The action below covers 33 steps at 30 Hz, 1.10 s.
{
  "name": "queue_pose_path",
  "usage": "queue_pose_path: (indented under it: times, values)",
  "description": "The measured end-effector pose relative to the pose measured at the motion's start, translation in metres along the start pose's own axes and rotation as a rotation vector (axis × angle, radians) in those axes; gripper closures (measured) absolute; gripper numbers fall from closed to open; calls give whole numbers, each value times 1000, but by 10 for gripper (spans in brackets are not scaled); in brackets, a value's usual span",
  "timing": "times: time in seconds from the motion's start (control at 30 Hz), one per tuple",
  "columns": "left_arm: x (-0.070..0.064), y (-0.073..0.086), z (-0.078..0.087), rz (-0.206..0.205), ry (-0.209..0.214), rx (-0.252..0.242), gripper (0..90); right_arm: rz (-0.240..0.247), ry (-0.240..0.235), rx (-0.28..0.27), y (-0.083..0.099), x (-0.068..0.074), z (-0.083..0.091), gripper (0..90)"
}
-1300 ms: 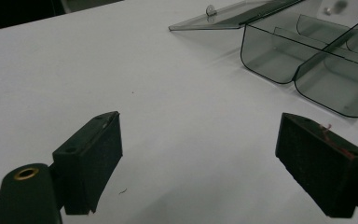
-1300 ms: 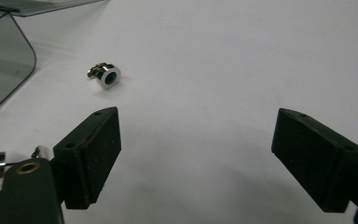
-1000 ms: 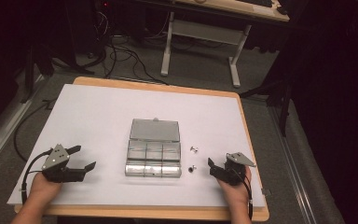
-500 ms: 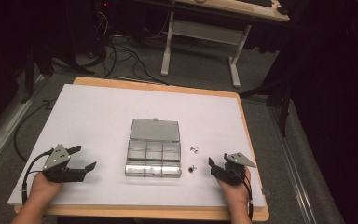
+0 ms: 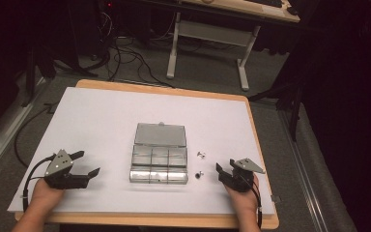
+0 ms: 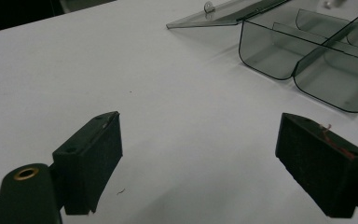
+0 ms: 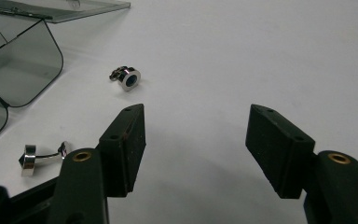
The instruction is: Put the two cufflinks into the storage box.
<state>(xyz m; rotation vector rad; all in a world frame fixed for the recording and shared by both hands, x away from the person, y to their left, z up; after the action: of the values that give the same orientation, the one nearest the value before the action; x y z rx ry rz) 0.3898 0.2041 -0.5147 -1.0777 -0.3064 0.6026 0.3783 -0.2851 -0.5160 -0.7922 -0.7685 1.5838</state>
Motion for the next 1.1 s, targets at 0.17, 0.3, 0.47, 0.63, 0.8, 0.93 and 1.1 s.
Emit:
queue_pose_path:
  times: [0.17, 0.3, 0.47, 0.63, 0.8, 0.93, 1.1]
  values:
    - [0, 0, 0, -3, -1, 2, 149, 2, -21, 4, 0, 2, -1, 442]
    - [0, 0, 0, 0, -2, 1, 149, 7, -38, 7, 1, 3, 0, 484]
    - [0, 0, 0, 0, 1, 0, 149, 38, -59, -17, 0, 8, 3, 527]
    - [1, 0, 0, 2, -5, 3, 150, 67, -58, -15, -1, 15, 6, 552]
    - [1, 0, 0, 4, -3, 1, 150, 58, -61, -15, 0, 15, 9, 554]
    - [0, 0, 0, 4, -2, 0, 150, 77, -41, -10, 1, 13, 11, 558]
    - [1, 0, 1, 9, 3, -6, 150, 107, 5, 5, 4, 9, 9, 554]
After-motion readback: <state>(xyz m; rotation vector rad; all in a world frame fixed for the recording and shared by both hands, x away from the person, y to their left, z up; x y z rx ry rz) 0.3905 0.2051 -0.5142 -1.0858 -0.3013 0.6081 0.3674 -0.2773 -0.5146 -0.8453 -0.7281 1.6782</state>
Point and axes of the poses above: each handheld gripper's, and its own axes: z roughly backward along the jaws, y roughly out of its underside, x roughly to its left, the point moved 7 cm from there along -z, roughly forward along the jaws, and after that the axes turned 10 degrees about y, right-handed, at the moved point
